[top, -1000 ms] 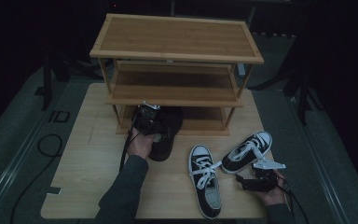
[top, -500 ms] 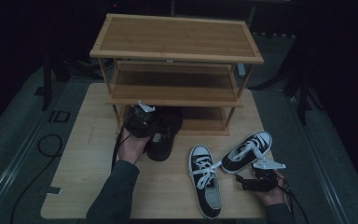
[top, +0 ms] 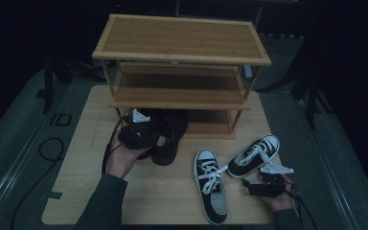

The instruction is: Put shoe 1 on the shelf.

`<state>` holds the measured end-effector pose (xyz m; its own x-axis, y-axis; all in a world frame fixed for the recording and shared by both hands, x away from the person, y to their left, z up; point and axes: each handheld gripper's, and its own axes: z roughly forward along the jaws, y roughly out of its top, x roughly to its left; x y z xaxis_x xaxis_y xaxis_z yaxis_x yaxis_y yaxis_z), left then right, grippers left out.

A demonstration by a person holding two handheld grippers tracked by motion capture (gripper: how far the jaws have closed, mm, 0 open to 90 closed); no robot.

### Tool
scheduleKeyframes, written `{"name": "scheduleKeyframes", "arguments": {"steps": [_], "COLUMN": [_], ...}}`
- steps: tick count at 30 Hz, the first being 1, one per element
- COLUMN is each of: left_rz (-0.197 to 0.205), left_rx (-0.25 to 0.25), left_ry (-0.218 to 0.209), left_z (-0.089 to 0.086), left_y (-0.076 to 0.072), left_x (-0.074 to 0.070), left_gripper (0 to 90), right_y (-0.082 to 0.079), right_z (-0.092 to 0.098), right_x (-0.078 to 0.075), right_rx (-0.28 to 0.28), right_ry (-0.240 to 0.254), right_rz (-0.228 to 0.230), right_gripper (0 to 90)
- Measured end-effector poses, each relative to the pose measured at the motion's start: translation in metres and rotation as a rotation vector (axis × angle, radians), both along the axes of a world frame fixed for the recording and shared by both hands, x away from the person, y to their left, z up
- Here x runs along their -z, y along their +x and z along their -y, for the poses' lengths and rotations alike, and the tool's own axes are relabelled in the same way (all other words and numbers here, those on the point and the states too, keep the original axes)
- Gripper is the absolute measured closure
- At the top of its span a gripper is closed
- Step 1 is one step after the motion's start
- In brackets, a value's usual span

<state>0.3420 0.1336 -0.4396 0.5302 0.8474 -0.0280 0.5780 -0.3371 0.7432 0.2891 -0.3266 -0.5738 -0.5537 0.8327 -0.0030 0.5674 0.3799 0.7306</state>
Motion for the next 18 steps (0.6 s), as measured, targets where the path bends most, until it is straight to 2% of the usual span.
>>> {"name": "scheduleKeyframes", "arguments": {"steps": [2, 7, 10, 13, 18], "left_rz": [-0.007, 0.000, -0.008, -0.012, -0.034], "left_rx": [0.018, 0.056, 0.095, 0.106, 0.131], "left_ry": [-0.015, 0.005, -0.003, -0.005, 0.034], "left_z": [-0.003, -0.004, -0.006, -0.007, -0.008], "left_y": [-0.004, -0.012, -0.021, -0.024, -0.028], "left_x": [0.000, 0.000, 0.005, 0.009, 0.022], "left_gripper": [52.9, 59.3, 65.3, 70.7, 83.7], "right_y": [0.000, 0.000, 0.000, 0.000, 0.000], "right_z": [0.000, 0.000, 0.000, 0.000, 0.000], "right_x": [0.000, 0.000, 0.000, 0.000, 0.000], "right_rx": [0.000, 0.000, 0.000, -0.001, 0.001], "right_ry": [0.000, 0.000, 0.000, -0.001, 0.001], "right_rz": [0.001, 0.000, 0.000, 0.001, -0.002], "right_gripper": [13.8, 13.7, 13.8, 13.7, 13.8]}}
